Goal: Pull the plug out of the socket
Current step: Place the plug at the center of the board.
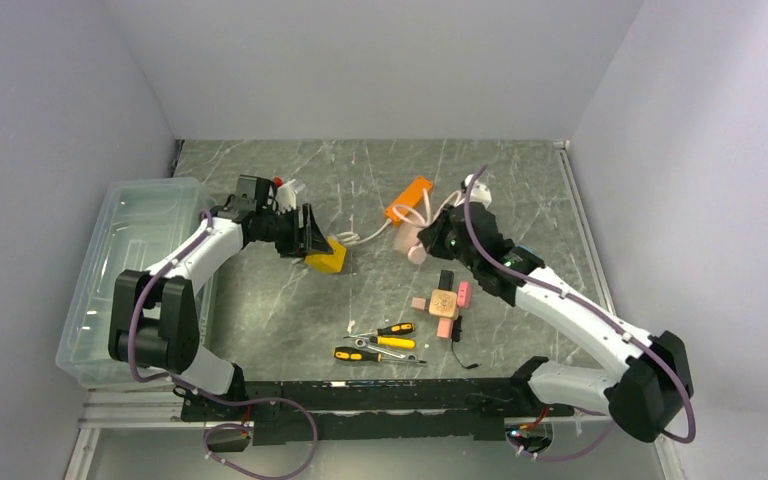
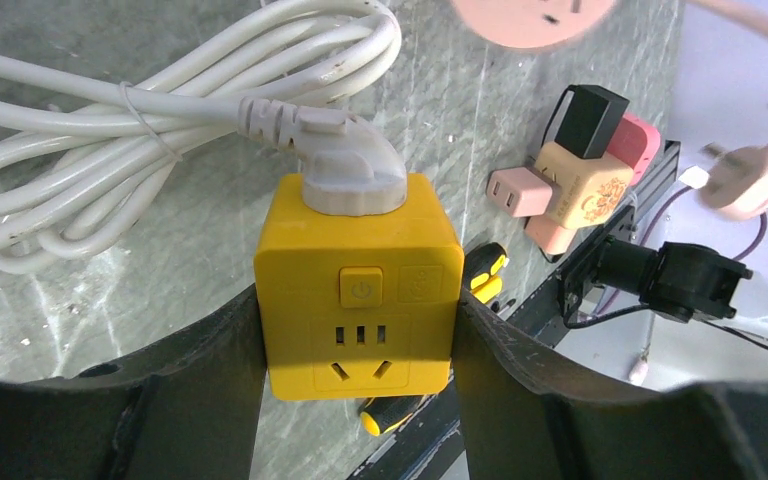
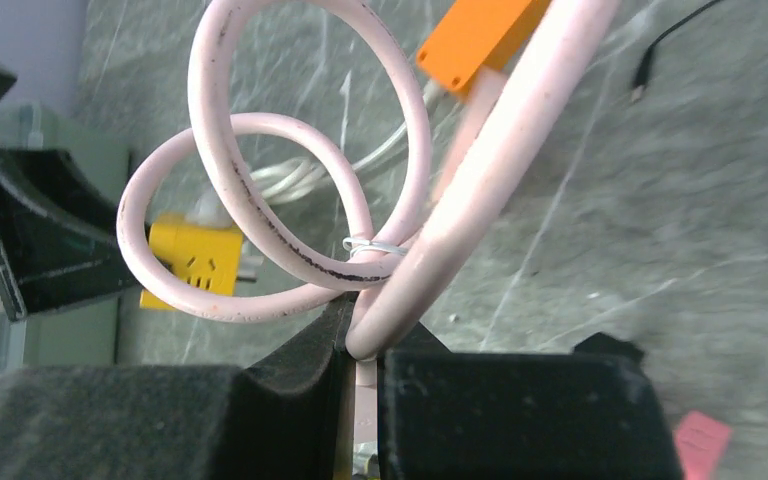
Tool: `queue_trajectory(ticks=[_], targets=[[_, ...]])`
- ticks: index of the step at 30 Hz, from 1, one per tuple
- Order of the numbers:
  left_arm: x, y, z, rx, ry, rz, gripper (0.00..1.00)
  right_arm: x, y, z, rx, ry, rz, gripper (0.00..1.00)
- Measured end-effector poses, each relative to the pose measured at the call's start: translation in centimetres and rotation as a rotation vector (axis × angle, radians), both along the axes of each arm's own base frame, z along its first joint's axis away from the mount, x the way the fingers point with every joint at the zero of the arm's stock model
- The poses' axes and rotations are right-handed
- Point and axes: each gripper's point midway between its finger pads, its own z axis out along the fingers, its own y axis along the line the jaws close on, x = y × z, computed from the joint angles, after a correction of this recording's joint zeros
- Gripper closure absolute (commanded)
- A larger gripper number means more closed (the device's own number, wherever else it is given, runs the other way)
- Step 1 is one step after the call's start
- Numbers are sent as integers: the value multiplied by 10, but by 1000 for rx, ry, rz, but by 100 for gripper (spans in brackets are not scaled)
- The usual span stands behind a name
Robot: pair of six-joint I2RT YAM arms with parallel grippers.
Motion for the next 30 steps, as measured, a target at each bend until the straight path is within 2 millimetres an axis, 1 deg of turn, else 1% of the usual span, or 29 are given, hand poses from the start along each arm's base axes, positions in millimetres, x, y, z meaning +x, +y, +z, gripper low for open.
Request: queue_trajectory(ticks=[3,9,11,13,16,21,24,27,30], targets=[[1,4,4,19,-19,18,100,10,-24,24,-48,-55,-52,100],[2,6,5,28,-28,25,100,23,-64,74,-119,-152,-138,100],[2,6,5,29,-27,26,100,28,-78,87,-139,-177,-176,100],[2,6,5,29,-27,26,100,32,-94,93,-162,-183,-213,100],[2,6,5,28,-28,26,100,39,-121,91,-198,-164,-276,100],[1,5,6,25,-28,24,100,45,-173,77,-264,-102,-385,100],[1,5,6,23,-28,22,100,50,-196,70,-295,-76,-432,100],[1,5,7,18,-28,20,100,56,-212,57,-324,-43,-456,100],[1,4,7,13,-27,16,100,62,-218,31,-341,11,-451,100]])
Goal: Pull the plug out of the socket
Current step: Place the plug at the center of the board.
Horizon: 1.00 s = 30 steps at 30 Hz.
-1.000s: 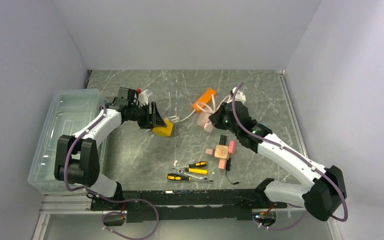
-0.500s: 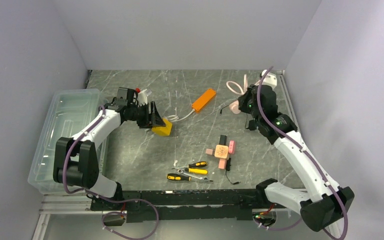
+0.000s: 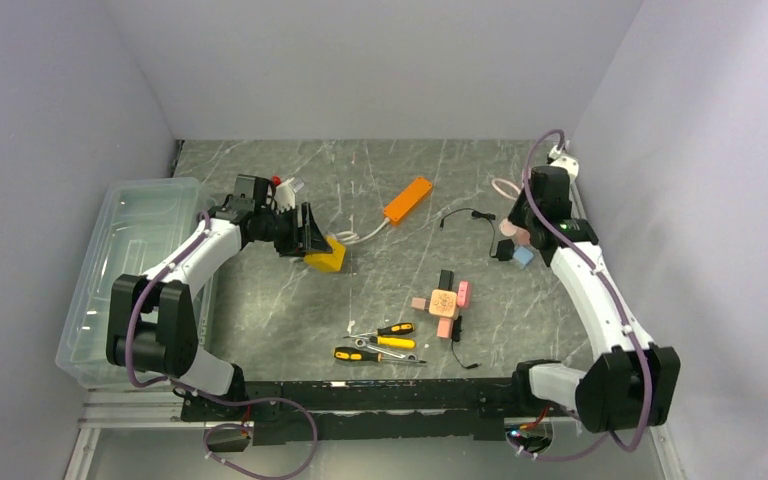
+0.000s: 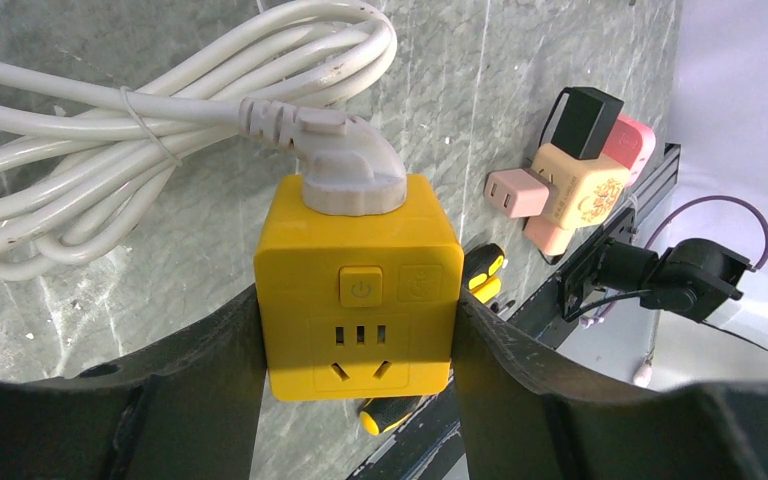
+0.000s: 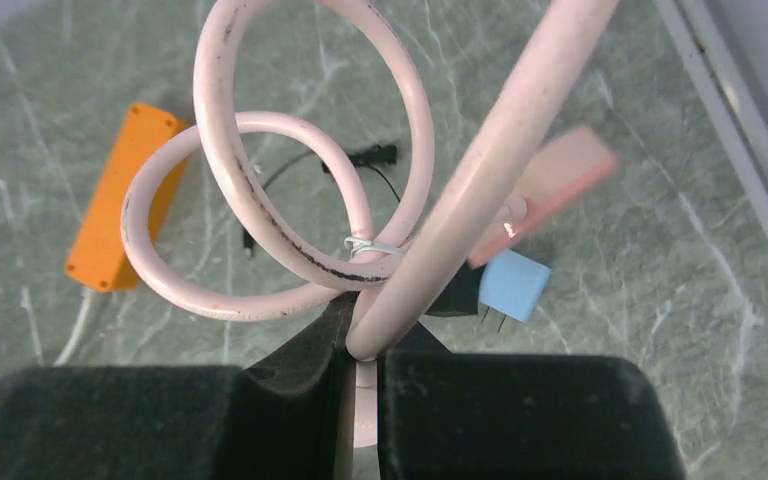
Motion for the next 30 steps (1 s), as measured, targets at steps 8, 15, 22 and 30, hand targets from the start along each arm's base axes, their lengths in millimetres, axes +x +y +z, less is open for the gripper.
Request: queue_trajectory(ticks=[8,15,22,30], targets=[[-1,-1,1,-8,2,-6,100,3,5,-72,23,148,34,100],[-4,-2,-1,-17,11,-12,100,9,8,-139,46,316,29,97],[-4,-3,-1,-20,11,-14,100,7,8,-172,69,415,14,63],[-5,-4,1,-29,10,-20,100,12,5,-171,80,408,-1,32]])
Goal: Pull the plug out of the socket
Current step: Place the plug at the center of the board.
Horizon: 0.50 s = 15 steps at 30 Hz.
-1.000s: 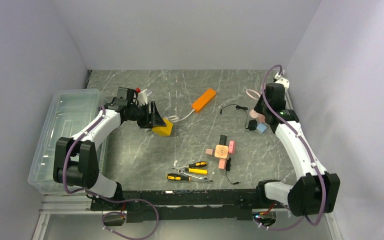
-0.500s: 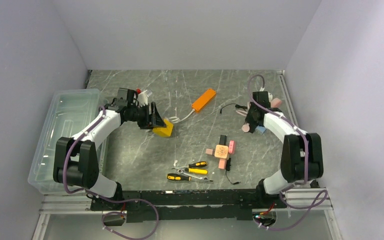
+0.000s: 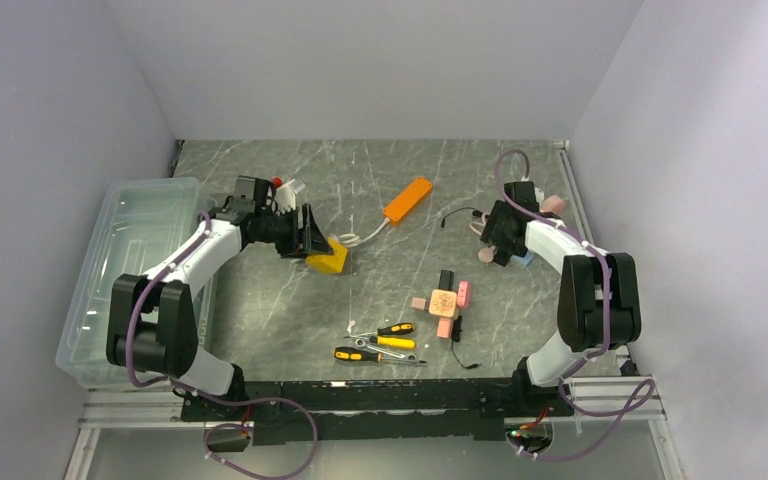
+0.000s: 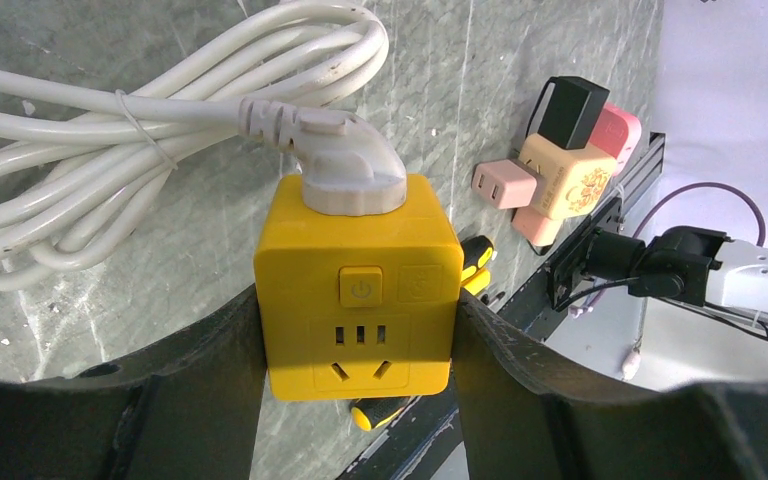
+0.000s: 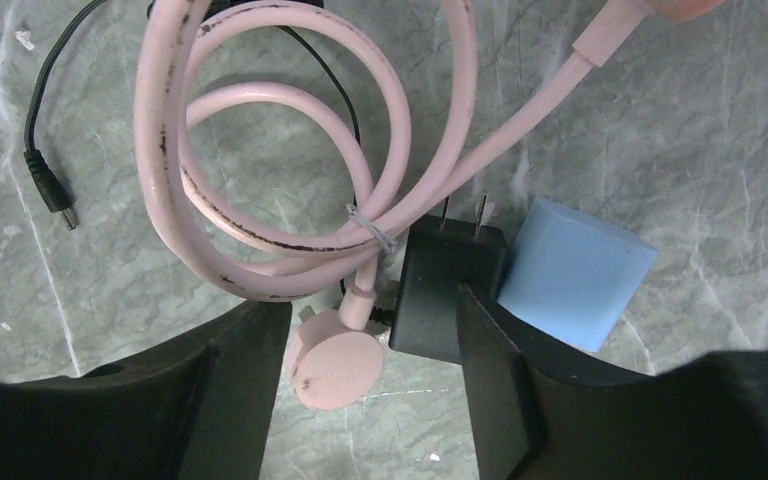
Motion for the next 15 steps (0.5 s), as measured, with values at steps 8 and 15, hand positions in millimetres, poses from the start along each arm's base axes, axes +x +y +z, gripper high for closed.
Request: queue_trajectory(ticks=[8,15], targets=[[-1,-1,1,-10,1,-6,100,0,0,12,2,-25,8,14],[1,-4,5,-31,-14,-17,100,3,6,66,16,-176,59,11]])
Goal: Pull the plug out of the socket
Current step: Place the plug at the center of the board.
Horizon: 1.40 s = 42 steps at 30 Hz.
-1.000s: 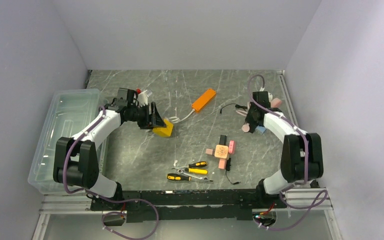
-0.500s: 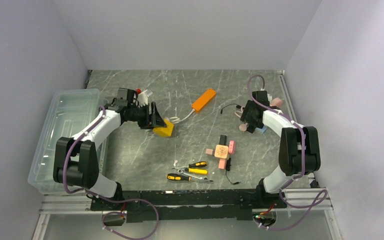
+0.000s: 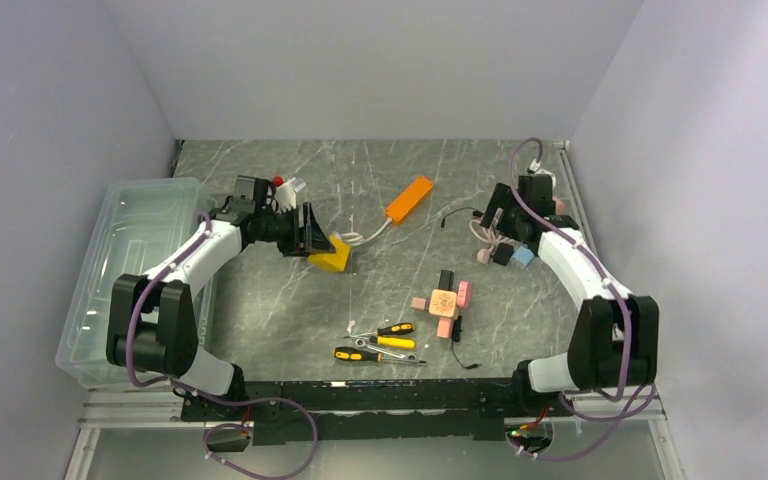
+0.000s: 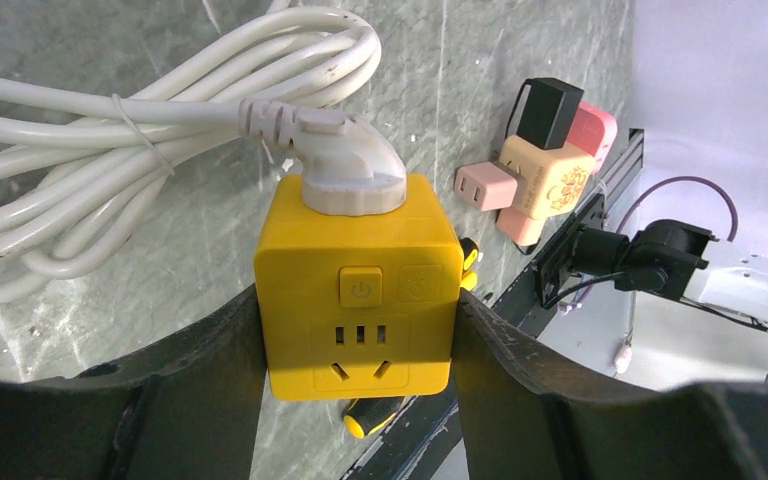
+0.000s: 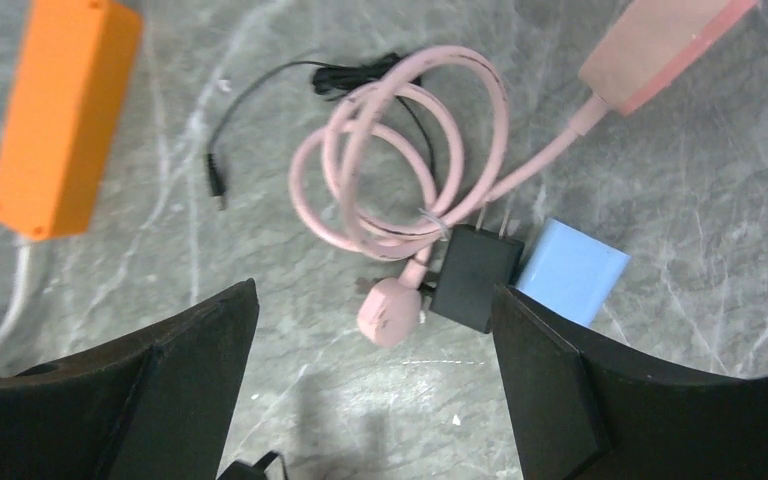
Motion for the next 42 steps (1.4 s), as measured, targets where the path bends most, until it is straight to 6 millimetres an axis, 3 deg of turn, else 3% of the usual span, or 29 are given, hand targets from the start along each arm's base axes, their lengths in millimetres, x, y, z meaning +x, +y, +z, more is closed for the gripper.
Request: queue_trajectory(ticks=[4,9,15,22,25,29,35,42], targets=[[-1,-4,2,-31,-10,-9,100,-2,12,29,42,-83,65,12],[-4,-7,11,-61,-47,-24,100,-15,43,58,167,-165,198,11],[-4,-17,26,-141,-90,-59,100,-38,106,86,459,-225,415,11],[-10,-27,35,-241,-66,-96,100,-79,199,91,542,-223,705,10],[-10,-31,39,-281,-63,-112,100,-97,225,85,582,-230,785,10],[-12,-34,43,-316,-61,-131,100,-103,239,66,612,-198,790,9],[-29,-42,35,-187,-133,-215,100,-87,239,34,640,-78,629,10],[-66,-55,48,-15,-349,-369,100,-96,248,42,734,-141,668,10]])
